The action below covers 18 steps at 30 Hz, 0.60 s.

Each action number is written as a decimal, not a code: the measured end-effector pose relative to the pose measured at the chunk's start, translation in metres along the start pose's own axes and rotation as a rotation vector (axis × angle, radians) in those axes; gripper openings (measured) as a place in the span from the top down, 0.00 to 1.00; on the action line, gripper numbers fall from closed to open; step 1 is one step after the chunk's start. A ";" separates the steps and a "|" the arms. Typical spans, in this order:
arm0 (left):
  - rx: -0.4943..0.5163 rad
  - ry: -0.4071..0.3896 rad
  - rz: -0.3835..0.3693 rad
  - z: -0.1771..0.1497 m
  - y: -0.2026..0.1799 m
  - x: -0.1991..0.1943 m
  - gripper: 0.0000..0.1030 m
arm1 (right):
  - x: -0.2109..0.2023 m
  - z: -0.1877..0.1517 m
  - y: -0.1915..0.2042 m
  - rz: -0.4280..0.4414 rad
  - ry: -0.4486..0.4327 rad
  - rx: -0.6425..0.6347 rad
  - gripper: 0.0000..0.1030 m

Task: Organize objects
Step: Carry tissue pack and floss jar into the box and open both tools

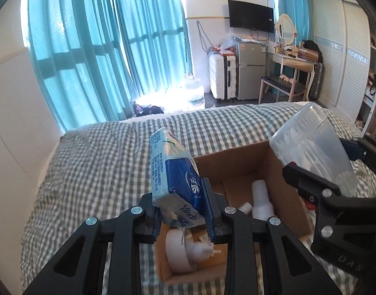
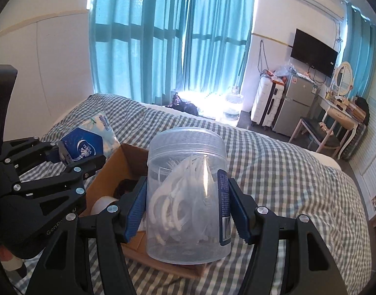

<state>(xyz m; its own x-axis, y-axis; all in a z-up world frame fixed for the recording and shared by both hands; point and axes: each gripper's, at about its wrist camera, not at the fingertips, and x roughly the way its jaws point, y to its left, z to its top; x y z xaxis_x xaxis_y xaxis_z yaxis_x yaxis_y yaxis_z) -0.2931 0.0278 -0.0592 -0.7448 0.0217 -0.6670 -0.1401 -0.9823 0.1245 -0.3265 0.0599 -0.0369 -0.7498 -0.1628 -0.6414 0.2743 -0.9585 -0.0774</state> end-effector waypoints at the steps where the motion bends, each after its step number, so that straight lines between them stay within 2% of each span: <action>1: -0.003 0.011 -0.005 0.001 0.000 0.010 0.72 | 0.009 0.001 -0.001 0.002 0.009 0.003 0.40; 9: 0.025 0.093 -0.014 -0.006 0.003 0.074 0.72 | 0.080 -0.012 -0.007 -0.008 0.098 0.005 0.40; 18: 0.056 0.148 -0.061 -0.023 -0.006 0.104 0.73 | 0.112 -0.029 -0.008 -0.011 0.147 -0.022 0.40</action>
<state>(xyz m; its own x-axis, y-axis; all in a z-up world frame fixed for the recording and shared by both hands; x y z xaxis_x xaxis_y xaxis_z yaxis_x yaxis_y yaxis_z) -0.3547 0.0314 -0.1463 -0.6299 0.0493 -0.7751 -0.2214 -0.9680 0.1183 -0.3952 0.0566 -0.1307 -0.6569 -0.1142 -0.7453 0.2806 -0.9545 -0.1010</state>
